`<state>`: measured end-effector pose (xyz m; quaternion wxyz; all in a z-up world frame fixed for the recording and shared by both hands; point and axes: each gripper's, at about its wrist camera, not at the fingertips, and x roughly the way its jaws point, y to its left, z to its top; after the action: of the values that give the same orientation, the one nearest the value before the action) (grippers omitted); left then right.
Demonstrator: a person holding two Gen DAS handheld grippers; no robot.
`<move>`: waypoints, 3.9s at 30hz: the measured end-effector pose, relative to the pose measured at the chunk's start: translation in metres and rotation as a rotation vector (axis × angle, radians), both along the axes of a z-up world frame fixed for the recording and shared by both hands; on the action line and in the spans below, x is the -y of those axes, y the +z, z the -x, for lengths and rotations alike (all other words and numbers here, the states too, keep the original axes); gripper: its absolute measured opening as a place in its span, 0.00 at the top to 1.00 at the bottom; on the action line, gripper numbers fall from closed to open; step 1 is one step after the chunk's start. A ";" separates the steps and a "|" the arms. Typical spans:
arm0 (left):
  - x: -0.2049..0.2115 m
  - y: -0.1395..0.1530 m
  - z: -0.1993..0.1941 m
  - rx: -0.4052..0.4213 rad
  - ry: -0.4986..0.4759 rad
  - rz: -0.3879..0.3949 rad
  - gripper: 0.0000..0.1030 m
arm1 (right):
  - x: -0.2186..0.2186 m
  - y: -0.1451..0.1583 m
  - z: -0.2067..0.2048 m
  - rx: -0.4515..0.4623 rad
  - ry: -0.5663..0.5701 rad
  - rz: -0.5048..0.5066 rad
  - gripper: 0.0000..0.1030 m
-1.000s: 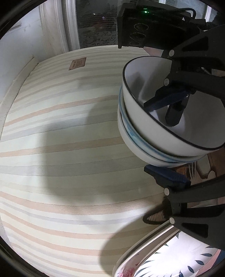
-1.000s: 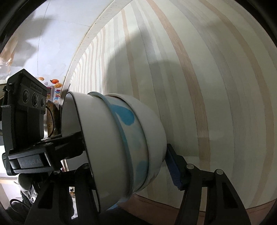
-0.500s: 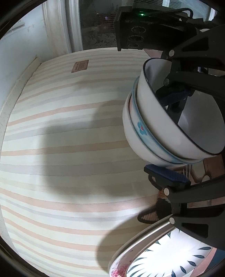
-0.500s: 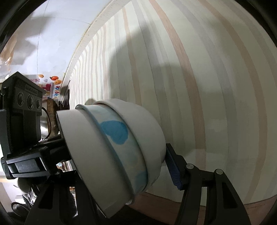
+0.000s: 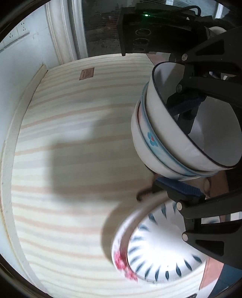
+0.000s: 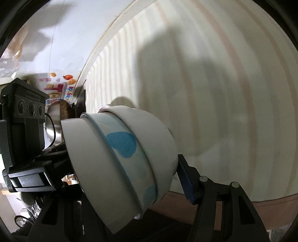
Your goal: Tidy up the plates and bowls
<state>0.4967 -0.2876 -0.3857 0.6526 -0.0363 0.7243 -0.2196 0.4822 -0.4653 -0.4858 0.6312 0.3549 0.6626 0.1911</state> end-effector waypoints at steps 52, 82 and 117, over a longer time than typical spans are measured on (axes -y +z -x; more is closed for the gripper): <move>-0.182 -0.034 -0.012 -0.053 0.227 -0.043 0.39 | -0.193 -0.029 -0.046 -0.067 0.187 0.032 0.40; -0.189 0.117 0.080 0.482 0.206 -0.225 0.11 | -0.185 0.163 0.039 0.303 0.128 0.511 0.14; -0.224 0.272 0.357 0.867 0.408 -0.237 0.01 | -0.196 0.377 0.341 0.794 -0.110 0.738 0.03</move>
<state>0.1399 -0.0637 -0.1141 0.9232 -0.0083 0.3843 0.0018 0.1407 -0.2697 -0.1087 0.9247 0.0446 0.3767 0.0318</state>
